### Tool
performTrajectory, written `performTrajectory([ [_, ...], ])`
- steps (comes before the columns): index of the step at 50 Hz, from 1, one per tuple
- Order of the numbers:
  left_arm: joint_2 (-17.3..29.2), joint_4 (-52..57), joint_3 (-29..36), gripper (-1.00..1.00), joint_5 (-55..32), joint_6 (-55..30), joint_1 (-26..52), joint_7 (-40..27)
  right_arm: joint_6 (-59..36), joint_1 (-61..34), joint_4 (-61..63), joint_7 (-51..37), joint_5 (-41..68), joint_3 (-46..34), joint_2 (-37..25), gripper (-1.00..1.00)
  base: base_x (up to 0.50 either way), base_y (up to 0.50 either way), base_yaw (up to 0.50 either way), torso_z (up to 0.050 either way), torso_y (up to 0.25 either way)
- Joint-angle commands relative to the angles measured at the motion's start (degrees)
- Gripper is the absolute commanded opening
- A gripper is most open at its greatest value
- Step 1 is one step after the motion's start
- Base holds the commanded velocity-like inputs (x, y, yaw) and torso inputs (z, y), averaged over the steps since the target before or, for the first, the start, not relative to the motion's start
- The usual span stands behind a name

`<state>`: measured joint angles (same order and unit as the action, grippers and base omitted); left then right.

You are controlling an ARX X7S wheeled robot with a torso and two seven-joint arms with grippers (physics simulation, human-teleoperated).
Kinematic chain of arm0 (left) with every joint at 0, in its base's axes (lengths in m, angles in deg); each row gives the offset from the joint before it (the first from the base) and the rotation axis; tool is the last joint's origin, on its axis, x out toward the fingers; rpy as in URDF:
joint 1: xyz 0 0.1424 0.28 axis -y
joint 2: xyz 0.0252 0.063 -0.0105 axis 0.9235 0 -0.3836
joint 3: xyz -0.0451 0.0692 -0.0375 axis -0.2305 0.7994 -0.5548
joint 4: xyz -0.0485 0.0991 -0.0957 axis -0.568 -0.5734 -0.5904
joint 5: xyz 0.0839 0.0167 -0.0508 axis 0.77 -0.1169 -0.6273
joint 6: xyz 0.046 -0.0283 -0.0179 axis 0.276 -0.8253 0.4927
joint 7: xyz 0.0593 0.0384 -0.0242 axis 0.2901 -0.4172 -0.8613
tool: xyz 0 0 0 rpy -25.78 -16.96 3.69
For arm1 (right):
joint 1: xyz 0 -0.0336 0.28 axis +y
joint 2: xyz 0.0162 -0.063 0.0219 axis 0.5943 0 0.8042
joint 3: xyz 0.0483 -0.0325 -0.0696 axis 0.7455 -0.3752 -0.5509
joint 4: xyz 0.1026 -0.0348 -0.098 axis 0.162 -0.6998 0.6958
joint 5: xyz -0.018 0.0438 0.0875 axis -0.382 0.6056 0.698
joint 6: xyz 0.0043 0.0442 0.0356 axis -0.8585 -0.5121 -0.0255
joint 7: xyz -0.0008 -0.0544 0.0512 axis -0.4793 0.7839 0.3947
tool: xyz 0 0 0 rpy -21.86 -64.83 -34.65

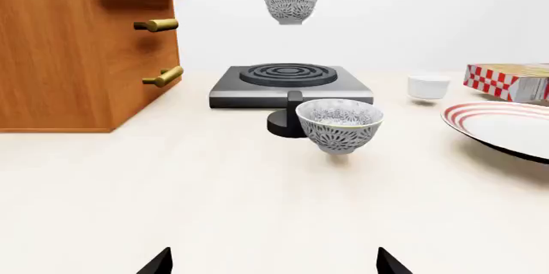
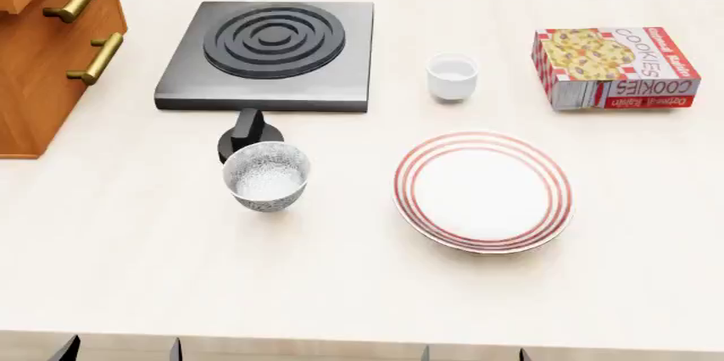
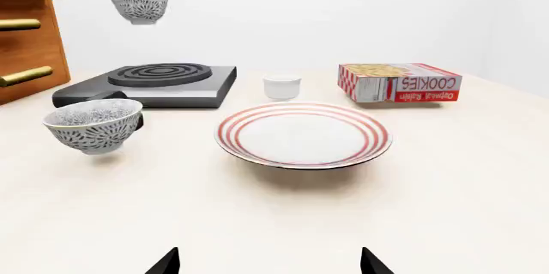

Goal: Pick the akita bowl on the stove and place it on the plate.

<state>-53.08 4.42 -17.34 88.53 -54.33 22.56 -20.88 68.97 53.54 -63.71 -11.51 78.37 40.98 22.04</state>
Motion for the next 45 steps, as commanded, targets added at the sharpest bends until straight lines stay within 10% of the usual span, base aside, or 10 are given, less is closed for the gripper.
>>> performTrajectory([
  [1, 0.93, 0.48, 1.03, 1.0, -0.96, -0.32, -0.07, -0.99, -0.61, -0.03, 0.19, -1.23, 0.89, -1.12, -0.86, 1.0, 0.0, 0.0, 0.0, 0.0, 0.0],
  [30, 4.31, 1.21, 5.11, 1.0, -4.44, 0.3, -0.43, -4.34, -1.31, -0.43, 0.14, -4.67, 3.53, -5.82, -4.66, 1.0, 0.0, 0.0, 0.0, 0.0, 0.0],
  [45, 5.23, 0.58, 6.24, 1.0, -5.36, 0.92, -0.13, -5.36, -33.14, -21.92, 20.33, -3.16, 4.51, -11.35, -3.17, 1.0, 0.0, 0.0, 0.0, 0.0, 0.0],
])
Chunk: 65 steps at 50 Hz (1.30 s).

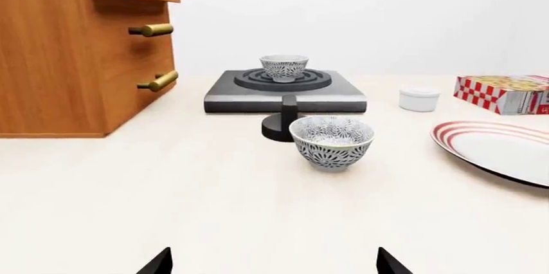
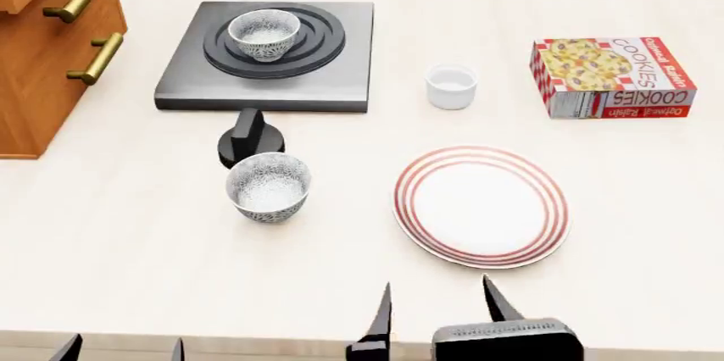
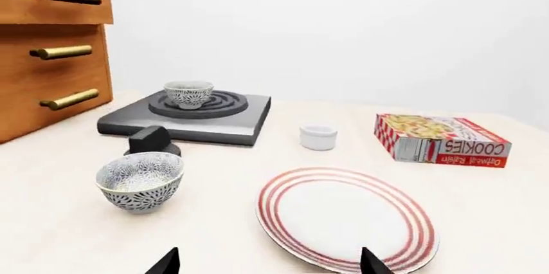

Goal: Pick the akita bowl on the stove and place it on the plate.

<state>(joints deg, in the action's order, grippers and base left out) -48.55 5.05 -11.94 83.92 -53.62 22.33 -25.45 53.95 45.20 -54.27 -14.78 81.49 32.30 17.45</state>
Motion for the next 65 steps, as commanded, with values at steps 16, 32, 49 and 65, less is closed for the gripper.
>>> performTrajectory([
  [16, 1.69, -0.07, 2.0, 1.0, -1.49, 0.48, 0.09, -2.13, -56.02, -41.26, 26.15, 0.81, 8.57, 4.36, -4.39, 1.0, 0.0, 0.0, 0.0, 0.0, 0.0],
  [32, 2.48, -0.21, 2.88, 1.0, -2.21, 0.66, 0.22, -3.1, -59.68, -26.43, 39.09, 1.28, 9.48, 18.77, -6.87, 1.0, 0.0, 0.0, 0.0, 0.0, 0.0],
  [49, 3.12, -0.54, 3.5, 1.0, -3.0, 0.94, 0.44, -4.1, -62.91, -26.94, 40.85, 1.37, 11.64, 22.69, -4.5, 1.0, 0.0, 0.0, 0.0, 0.0, 0.0],
  [65, 3.7, 0.14, 4.09, 1.0, -2.99, 1.36, 0.49, -5.26, -61.41, -26.1, 40.02, 1.34, 12.29, 22.88, -4.75, 1.0, 0.0, 0.0, 0.0, 0.0, 0.0],
])
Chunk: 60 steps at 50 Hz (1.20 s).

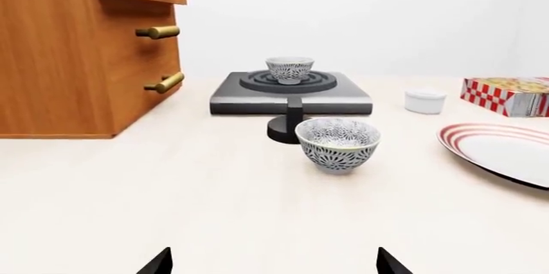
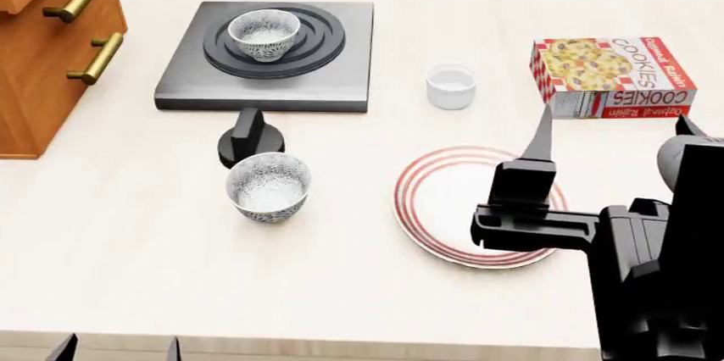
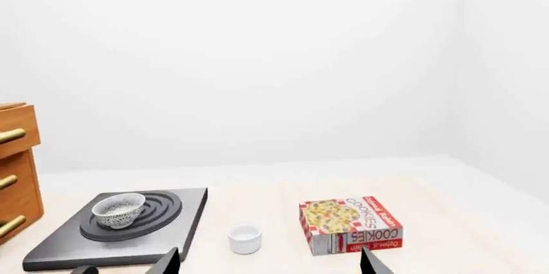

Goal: Pick the akita bowl on the stove and place it on the plate.

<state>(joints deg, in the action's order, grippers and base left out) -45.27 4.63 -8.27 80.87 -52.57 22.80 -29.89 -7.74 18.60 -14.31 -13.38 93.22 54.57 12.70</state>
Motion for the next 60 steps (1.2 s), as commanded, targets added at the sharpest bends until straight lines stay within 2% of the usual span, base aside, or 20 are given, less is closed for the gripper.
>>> performTrajectory([
  [1, 0.46, 0.54, 0.51, 1.0, 0.06, 0.36, 0.08, -0.82, 0.57, 0.64, -0.1, -0.03, 0.57, 0.64, -0.03, 1.0, 0.0, 0.0, 0.0, 0.0, 0.0],
  [9, 0.99, 5.19, -0.53, 1.0, -3.05, -3.6, 1.28, -1.28, -0.73, 0.01, 0.67, -0.53, 1.04, 0.75, 0.03, 1.0, 0.0, 0.0, 0.0, 0.0, 0.0],
  [15, 2.36, 15.13, -0.43, 1.0, -6.35, -14.36, 5.03, -2.09, 0.07, 0.43, 0.29, -0.59, 1.19, 0.75, -0.1, 1.0, 0.0, 0.0, 0.0, 0.0, 0.0],
  [22, 3.4, 23.91, 1.12, 1.0, -7.66, -32.1, 18.0, -4.71, -0.17, 0.29, 0.27, -0.72, 1.56, 0.83, -0.24, 1.0, 0.0, 0.0, 0.0, 0.0, 0.0],
  [29, 1.34, 20.31, 0.96, 1.0, -10.5, -43.04, 27.76, -6.05, -1.0, -0.07, 0.77, -1.0, 1.95, 0.94, -0.21, 1.0, 0.0, 0.0, 0.0, 0.0, 0.0],
  [34, 0.5, 12.01, 1.62, 1.0, -9.04, -43.38, 34.4, -6.6, -0.5, 0.06, 0.45, -1.1, 2.1, 0.94, -0.22, 1.0, 0.0, 0.0, 0.0, 0.0, 0.0],
  [40, -0.99, 10.36, -0.91, 1.0, -11.49, -47.38, 38.05, -7.9, 0.22, 0.28, 0.0, -1.26, 2.18, 0.81, -0.36, 1.0, 0.0, 0.0, 0.0, 0.0, 0.0],
  [60, -0.09, 10.19, 0.23, 1.0, -12.2, -49.06, 40.22, -8.68, -0.32, 0.21, 0.47, -1.85, 3.17, 1.23, -0.51, 1.0, 0.0, 0.0, 0.0, 0.0, 0.0],
])
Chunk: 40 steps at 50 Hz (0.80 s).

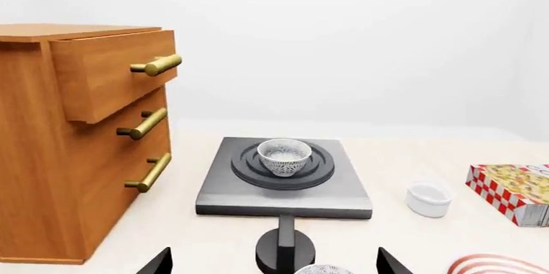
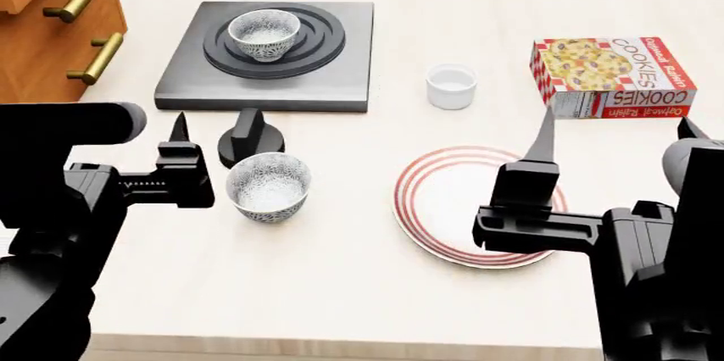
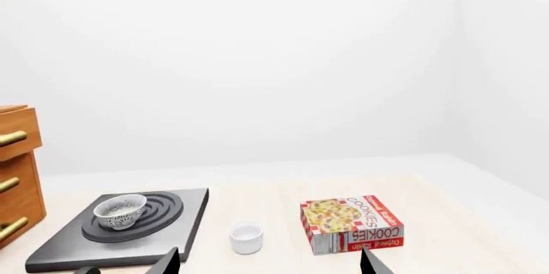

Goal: Pick the akita bowl on the stove and place it on the plate.

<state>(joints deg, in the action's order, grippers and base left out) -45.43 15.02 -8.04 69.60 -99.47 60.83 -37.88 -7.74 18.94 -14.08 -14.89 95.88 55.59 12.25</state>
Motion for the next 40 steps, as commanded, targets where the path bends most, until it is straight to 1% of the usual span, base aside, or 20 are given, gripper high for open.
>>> performTrajectory([
  [1, 0.08, -0.3, 0.03, 1.0, -0.95, -1.94, 2.06, -0.66, -0.29, -0.14, 0.22, -0.37, 0.56, 0.2, -0.06, 1.0, 0.0, 0.0, 0.0, 0.0, 0.0],
  [10, 0.5, -0.89, 0.7, 1.0, -1.07, -1.16, 2.39, -0.43, 1.15, 0.31, -0.58, -0.39, 0.72, 0.2, -0.13, 1.0, 0.0, 0.0, 0.0, 0.0, 0.0],
  [19, 0.73, -1.05, 0.56, 1.0, -1.66, -1.51, 3.08, -0.68, 0.61, 0.06, -0.29, -0.74, 1.21, 0.45, -0.13, 1.0, 0.0, -0.03, 0.0, 0.0, 0.0],
  [30, 0.72, -0.02, 0.91, 1.0, -2.51, -1.93, 3.33, -0.98, -0.95, -0.61, 0.47, -1.28, 2.0, 0.87, 0.0, 1.0, -0.01, -0.22, 0.0, 0.0, 0.0],
  [40, 1.03, -0.13, 1.21, 1.0, -2.81, -1.63, 3.28, -1.17, 0.61, 0.24, -0.24, -1.31, 2.19, 0.79, -0.29, 1.0, -0.02, -0.24, 0.0, 0.0, 0.0],
])
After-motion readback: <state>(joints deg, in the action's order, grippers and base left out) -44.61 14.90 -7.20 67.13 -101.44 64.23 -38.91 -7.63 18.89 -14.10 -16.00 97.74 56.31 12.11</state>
